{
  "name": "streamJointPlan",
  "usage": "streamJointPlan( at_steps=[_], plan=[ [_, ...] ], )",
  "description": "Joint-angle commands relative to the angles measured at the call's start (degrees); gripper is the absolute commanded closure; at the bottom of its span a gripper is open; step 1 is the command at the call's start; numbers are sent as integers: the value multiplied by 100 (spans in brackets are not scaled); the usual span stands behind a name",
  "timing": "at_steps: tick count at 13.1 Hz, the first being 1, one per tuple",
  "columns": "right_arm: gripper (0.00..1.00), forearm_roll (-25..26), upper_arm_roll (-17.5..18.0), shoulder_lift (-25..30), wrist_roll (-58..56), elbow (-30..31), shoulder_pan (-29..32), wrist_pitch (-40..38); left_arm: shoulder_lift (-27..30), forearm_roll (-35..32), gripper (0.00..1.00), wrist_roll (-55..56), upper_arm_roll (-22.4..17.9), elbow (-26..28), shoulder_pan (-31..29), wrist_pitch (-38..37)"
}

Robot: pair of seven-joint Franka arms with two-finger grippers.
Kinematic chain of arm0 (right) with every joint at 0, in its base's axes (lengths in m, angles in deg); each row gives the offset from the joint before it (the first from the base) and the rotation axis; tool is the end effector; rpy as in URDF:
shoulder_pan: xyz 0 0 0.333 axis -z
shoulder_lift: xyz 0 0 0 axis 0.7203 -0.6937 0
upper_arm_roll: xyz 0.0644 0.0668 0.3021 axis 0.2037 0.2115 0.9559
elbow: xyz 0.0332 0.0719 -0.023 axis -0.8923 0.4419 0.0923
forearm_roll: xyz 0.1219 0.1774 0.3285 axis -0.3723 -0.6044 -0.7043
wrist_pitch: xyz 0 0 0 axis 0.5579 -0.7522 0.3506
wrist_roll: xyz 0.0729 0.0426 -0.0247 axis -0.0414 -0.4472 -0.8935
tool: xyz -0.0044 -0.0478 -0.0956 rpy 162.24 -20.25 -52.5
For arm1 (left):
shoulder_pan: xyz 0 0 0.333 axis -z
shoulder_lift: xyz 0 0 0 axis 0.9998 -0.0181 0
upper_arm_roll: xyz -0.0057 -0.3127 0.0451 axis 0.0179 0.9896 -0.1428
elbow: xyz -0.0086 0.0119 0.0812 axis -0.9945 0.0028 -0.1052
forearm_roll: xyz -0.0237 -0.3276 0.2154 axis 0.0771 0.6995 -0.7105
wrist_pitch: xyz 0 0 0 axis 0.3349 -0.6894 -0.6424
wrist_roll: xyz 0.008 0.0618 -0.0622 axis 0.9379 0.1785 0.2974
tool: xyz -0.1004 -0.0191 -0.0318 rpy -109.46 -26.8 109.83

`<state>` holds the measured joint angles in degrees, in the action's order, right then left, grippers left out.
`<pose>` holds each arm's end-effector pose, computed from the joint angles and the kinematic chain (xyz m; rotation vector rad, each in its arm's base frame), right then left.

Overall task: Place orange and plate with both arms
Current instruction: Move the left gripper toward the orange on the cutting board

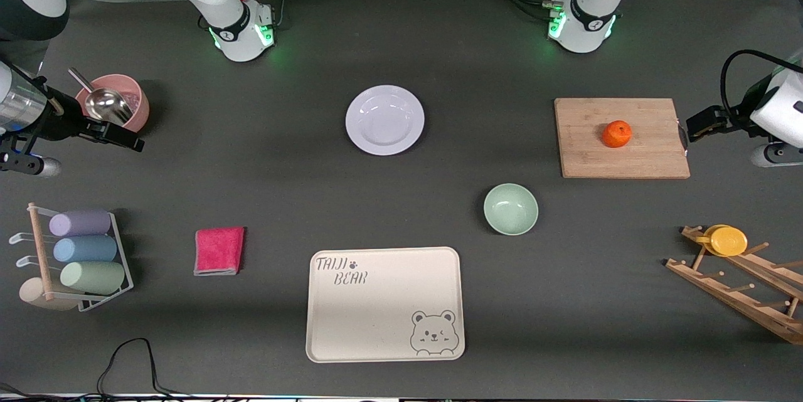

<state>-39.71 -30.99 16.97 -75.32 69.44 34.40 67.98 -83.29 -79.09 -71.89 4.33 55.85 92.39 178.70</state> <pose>0.5502 -0.0045 0.5592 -3.0772 0.4046 0.1827 0.5583 -0.0076 0.5834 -3.0527 -0.0581 0.1319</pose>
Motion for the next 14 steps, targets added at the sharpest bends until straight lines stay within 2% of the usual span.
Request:
streamJointPlan(
  at_steps=[1, 5, 8, 10, 12, 14],
  plan=[
    [0, 44, 0, -95, 12, -140, -19, -81, -9, 30, 0, -207, -87, -135, 80, -284],
    [0, 35, -9, -104, 3, -105, -19, -116, -44, 3, 0, -226, -78, -161, 97, -540],
    [0, 26, -9, -121, 3, -70, -19, -125, 123, 73, 0, -235, -69, 75, 115, -741],
    [0, -61, -52, -121, 12, -52, -1, -134, 569, 73, 0, -252, -69, 618, 115, -699],
    [0, -359, -192, -104, -5, 27, 78, -134, 1463, 73, 0, -252, -78, 1766, 97, -341],
    [0, -517, -263, -104, -250, 27, 87, -160, 2037, 73, 0, -252, -78, 2490, 115, -172]
  ],
)
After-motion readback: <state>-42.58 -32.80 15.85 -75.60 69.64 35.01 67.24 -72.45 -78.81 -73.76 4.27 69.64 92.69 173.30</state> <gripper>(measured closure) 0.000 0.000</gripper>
